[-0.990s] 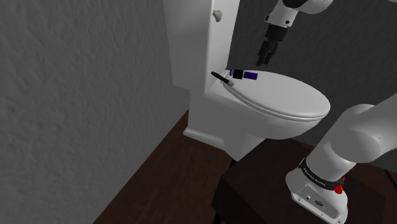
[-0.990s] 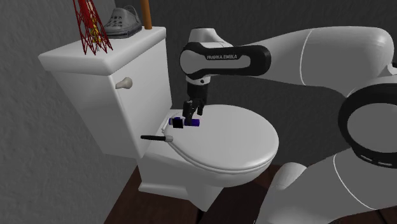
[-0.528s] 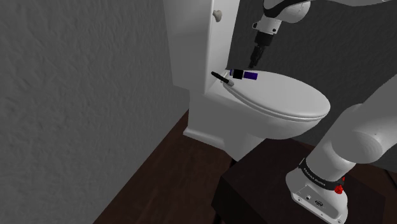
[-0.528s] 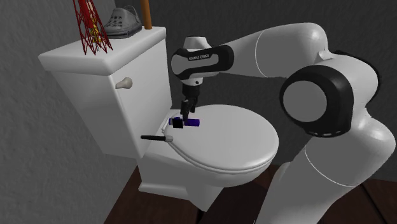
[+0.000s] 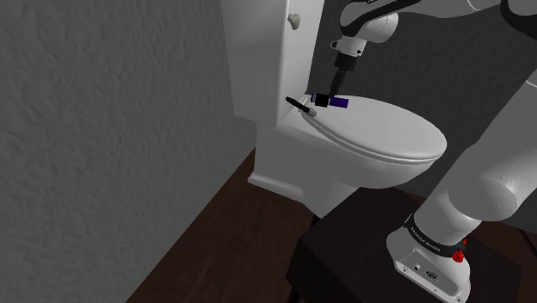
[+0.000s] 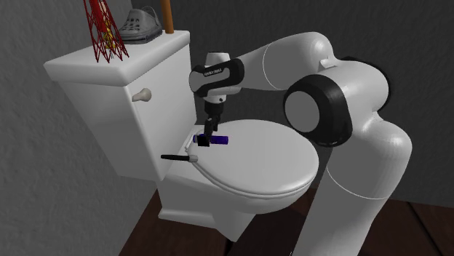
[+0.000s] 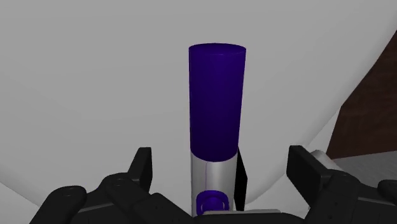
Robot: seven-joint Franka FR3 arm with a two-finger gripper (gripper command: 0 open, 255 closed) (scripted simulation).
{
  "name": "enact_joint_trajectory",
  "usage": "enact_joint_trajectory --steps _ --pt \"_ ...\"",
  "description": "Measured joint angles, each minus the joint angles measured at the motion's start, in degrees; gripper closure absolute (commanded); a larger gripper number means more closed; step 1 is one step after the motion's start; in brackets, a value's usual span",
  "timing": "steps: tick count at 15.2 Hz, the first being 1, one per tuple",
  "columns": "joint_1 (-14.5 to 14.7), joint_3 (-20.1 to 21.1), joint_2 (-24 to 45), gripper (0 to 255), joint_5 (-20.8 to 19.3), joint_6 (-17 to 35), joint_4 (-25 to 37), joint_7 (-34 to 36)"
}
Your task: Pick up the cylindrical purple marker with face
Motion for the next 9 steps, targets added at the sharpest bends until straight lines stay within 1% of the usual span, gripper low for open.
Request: enact_joint_trajectory --steps 3,4,9 --pt "0.00 0.01 0.75 0 0.49 2.12 -1.48 -0.58" --pt "0.00 0.01 0.89 255 0.57 2.40 -1.64 -0.66" --pt "-0.02 -0.01 1.08 255 0.68 2.66 -1.69 -0.79"
